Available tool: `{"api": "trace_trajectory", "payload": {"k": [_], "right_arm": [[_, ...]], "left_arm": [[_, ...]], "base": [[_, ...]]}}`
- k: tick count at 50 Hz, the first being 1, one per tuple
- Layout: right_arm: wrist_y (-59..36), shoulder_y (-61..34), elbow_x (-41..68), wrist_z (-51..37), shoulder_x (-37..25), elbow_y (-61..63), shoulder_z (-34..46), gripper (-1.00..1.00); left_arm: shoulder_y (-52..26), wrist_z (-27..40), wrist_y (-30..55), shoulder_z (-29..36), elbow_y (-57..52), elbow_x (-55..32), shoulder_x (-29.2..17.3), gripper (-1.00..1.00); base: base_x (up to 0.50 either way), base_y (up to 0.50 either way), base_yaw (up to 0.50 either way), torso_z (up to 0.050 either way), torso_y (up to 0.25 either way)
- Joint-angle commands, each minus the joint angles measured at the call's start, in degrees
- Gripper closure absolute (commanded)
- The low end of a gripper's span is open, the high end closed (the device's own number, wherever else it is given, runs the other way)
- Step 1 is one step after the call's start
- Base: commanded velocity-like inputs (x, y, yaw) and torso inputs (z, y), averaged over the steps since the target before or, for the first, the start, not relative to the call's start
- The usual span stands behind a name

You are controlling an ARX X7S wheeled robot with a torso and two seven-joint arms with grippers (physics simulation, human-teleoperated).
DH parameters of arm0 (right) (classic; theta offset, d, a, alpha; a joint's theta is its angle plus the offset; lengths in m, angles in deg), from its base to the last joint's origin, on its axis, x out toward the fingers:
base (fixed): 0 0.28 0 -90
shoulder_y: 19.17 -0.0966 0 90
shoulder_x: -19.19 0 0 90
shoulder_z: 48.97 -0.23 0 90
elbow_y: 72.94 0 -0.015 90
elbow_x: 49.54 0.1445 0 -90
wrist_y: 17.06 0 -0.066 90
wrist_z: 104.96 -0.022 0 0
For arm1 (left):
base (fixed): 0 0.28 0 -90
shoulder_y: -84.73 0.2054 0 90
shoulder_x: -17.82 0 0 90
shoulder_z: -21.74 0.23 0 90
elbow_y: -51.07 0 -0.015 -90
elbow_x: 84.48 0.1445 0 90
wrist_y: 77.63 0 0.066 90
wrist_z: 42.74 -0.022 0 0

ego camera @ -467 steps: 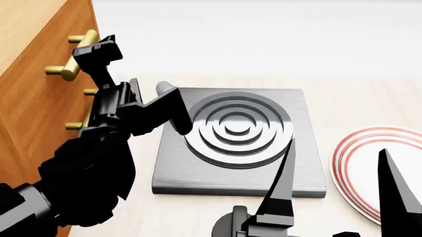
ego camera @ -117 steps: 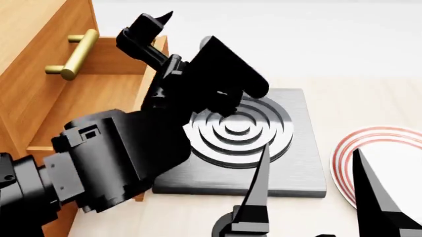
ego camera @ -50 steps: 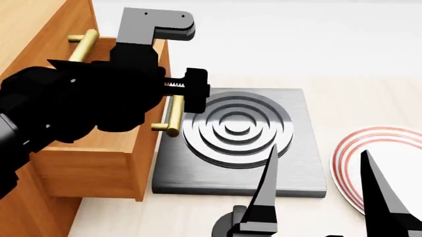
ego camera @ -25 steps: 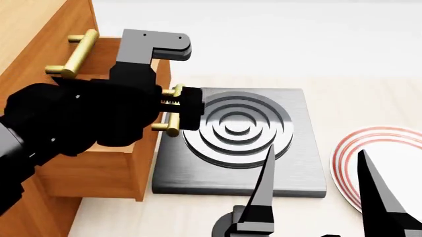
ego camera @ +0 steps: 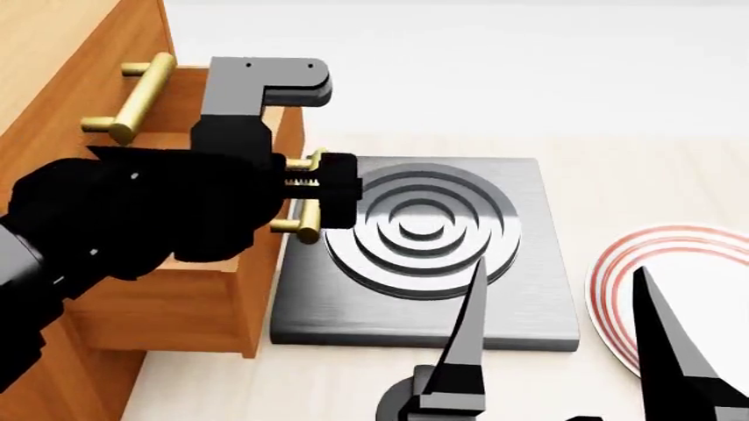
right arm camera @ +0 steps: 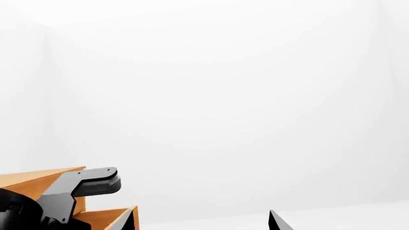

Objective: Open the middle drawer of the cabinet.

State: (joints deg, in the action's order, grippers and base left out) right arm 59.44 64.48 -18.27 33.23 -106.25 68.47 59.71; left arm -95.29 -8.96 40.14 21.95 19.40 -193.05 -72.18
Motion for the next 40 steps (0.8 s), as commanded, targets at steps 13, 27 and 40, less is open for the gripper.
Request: {"api": "trace_trajectory", "payload": {"k": [13, 27, 40], "right_arm": [[0.61, 0.26, 0.35, -0.14, -0.40, 0.22, -0.24, -1.00], [0.79, 0.12, 0.19, -0.06, -0.38, -0.04, 0.16, -1.00], [1.08, 0.30, 0.66, -0.18, -0.63, -0.05, -0.05, -1.00]], "left_arm": [[2.95, 0.36, -1.58, 1.49, -5.16, -3.44, 0.00, -1.00], [4.36, -0.60, -3.47, 1.22, -8.86, -4.46, 0.00, -1.00], [4.58, -2.60, -4.62, 1.23, -10.15, -7.54, 0.00, -1.00]], "base": [[0.00, 0.00, 0.00, 0.000, 0.000], [0.00, 0.00, 0.00, 0.000, 0.000], [0.00, 0.00, 0.00, -0.002, 0.000]]}}
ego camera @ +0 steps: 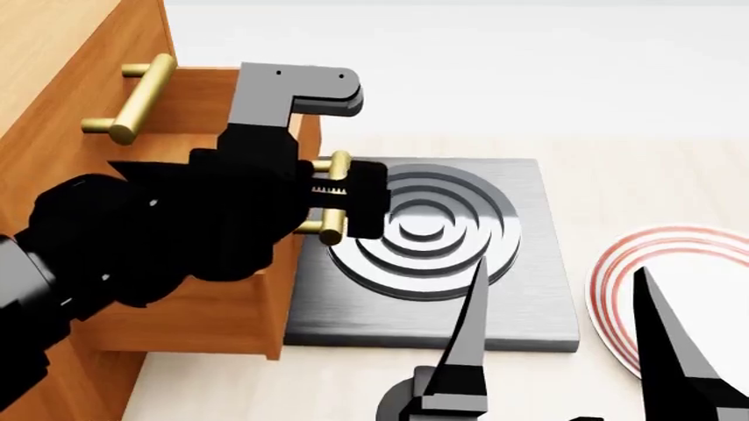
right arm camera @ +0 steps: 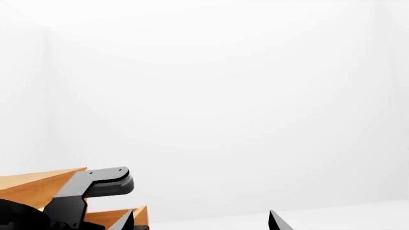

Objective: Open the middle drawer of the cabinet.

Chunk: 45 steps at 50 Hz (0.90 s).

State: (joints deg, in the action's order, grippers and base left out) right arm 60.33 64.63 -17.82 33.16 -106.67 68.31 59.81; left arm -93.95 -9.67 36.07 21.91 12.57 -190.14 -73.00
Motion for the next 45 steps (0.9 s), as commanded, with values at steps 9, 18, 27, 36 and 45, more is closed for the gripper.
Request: {"api": "trace_trajectory", "payload": {"k": [9, 18, 27, 36, 45], "right_arm": [[0.50, 0.25, 0.56, -0.24, -0.41, -0.14, -0.53, -1.00], [0.76, 0.41, 0.59, -0.30, -0.55, -0.13, -0.58, -1.00], [1.00, 0.51, 0.68, -0.38, -0.71, -0.13, -0.71, -1.00], [0.79, 0.30, 0.43, -0.52, -0.68, 0.09, -0.31, -1.00], [1.08, 0.28, 0.43, -0.41, -0.64, -0.20, -0.18, -1.00]], "left_arm": [[2.39, -5.01, 0.18, 1.30, -4.69, -9.40, 0.83, -1.00], [2.02, -7.04, 0.11, 1.23, -6.31, -9.78, 0.83, -1.00], [1.24, -6.17, -0.17, 1.11, -9.81, -9.36, 0.83, -1.00], [1.62, -5.99, -0.56, 1.05, -12.57, -9.17, 0.83, -1.00], [1.59, -6.18, -1.55, 0.99, -14.34, -10.25, 0.83, -1.00]], "base": [[0.00, 0.00, 0.00, 0.000, 0.000], [0.00, 0.00, 0.00, -0.001, 0.000], [0.00, 0.00, 0.00, -0.001, 0.000], [0.00, 0.00, 0.00, 0.000, 0.000], [0.00, 0.00, 0.00, -0.001, 0.000]]}}
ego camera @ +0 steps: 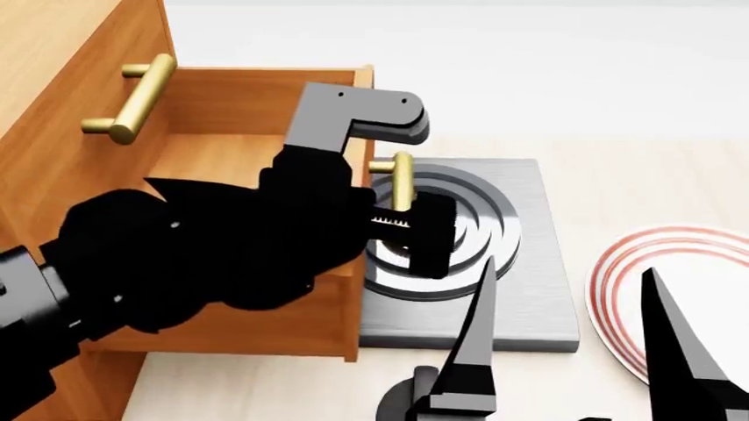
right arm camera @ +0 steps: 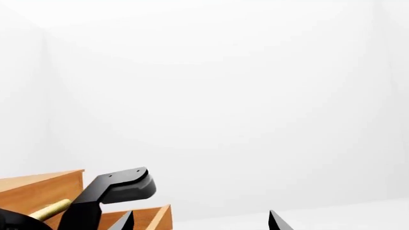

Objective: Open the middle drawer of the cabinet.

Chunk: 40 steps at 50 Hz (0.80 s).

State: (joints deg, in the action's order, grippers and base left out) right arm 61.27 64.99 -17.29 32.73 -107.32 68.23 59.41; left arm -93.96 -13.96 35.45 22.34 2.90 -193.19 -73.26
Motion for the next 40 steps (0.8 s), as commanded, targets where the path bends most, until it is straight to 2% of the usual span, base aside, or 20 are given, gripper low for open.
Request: {"api": "trace_trajectory", "payload": {"k": [1, 17, 32, 40], "right_arm": [[0.07, -0.13, -0.12, 0.00, 0.02, -0.14, 0.26, -1.00], [0.20, -0.02, -0.18, -0.14, -0.19, -0.05, 0.42, -1.00], [-0.05, -0.25, -0.08, -0.42, -0.33, 0.13, 0.62, -1.00], [-0.07, -0.36, -0.23, -0.51, -0.34, 0.06, 0.78, -1.00]], "left_arm": [[1.55, -1.94, -1.23, 0.55, -4.76, -7.48, 1.09, -1.00], [0.30, -8.16, -6.89, 0.39, -9.98, -5.12, 1.09, -1.00], [0.02, -9.79, -8.62, 0.37, -10.59, -4.52, 1.09, -1.00], [0.03, -10.80, -10.88, 0.25, -10.58, -1.47, 1.09, -1.00]], "base": [[0.00, 0.00, 0.00, 0.000, 0.000], [0.00, 0.00, 0.00, 0.000, 0.000], [0.00, 0.00, 0.00, -0.001, 0.000], [0.00, 0.00, -0.01, 0.000, 0.000]]}}
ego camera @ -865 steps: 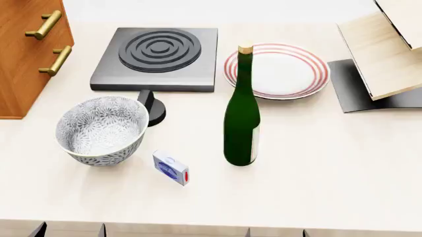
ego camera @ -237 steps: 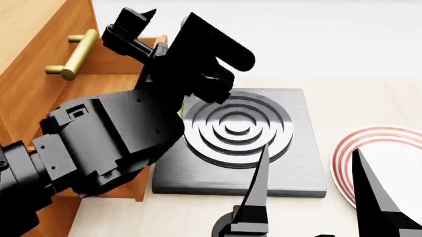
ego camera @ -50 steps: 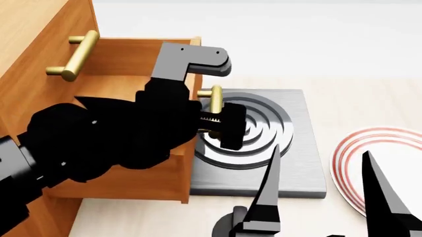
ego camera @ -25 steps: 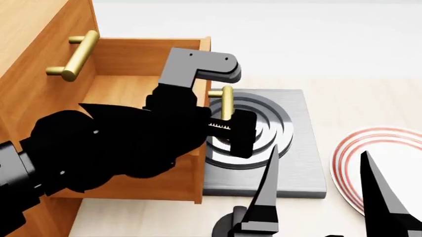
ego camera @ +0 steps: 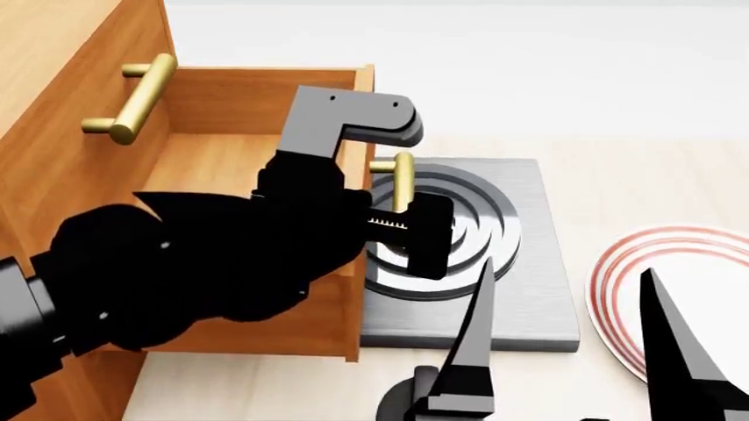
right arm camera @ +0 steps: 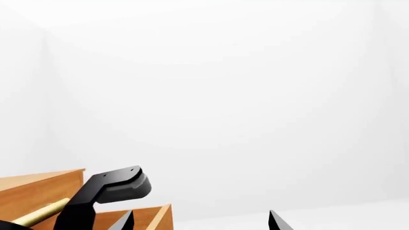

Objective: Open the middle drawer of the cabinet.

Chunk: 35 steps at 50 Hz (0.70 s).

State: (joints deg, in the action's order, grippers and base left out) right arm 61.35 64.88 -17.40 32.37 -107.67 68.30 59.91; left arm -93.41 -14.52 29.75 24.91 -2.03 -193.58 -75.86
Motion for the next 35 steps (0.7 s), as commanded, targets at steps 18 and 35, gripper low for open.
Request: {"api": "trace_trajectory", "payload": {"k": [18, 35], "right_arm": [[-0.06, -0.19, -0.22, -0.27, -0.22, 0.24, 0.57, -1.00], [0.06, -0.40, -0.14, -0.30, -0.36, 0.05, 0.70, -1.00]], "left_arm": [[-0.69, -8.23, -14.10, -2.65, -4.72, 6.70, 3.68, -1.00], [-2.43, -6.89, -17.28, -2.64, -4.09, 7.35, 3.68, -1.00]], "base": [[0.01, -0.01, -0.02, -0.002, 0.000], [0.01, -0.01, -0.02, 0.000, 0.000]]}}
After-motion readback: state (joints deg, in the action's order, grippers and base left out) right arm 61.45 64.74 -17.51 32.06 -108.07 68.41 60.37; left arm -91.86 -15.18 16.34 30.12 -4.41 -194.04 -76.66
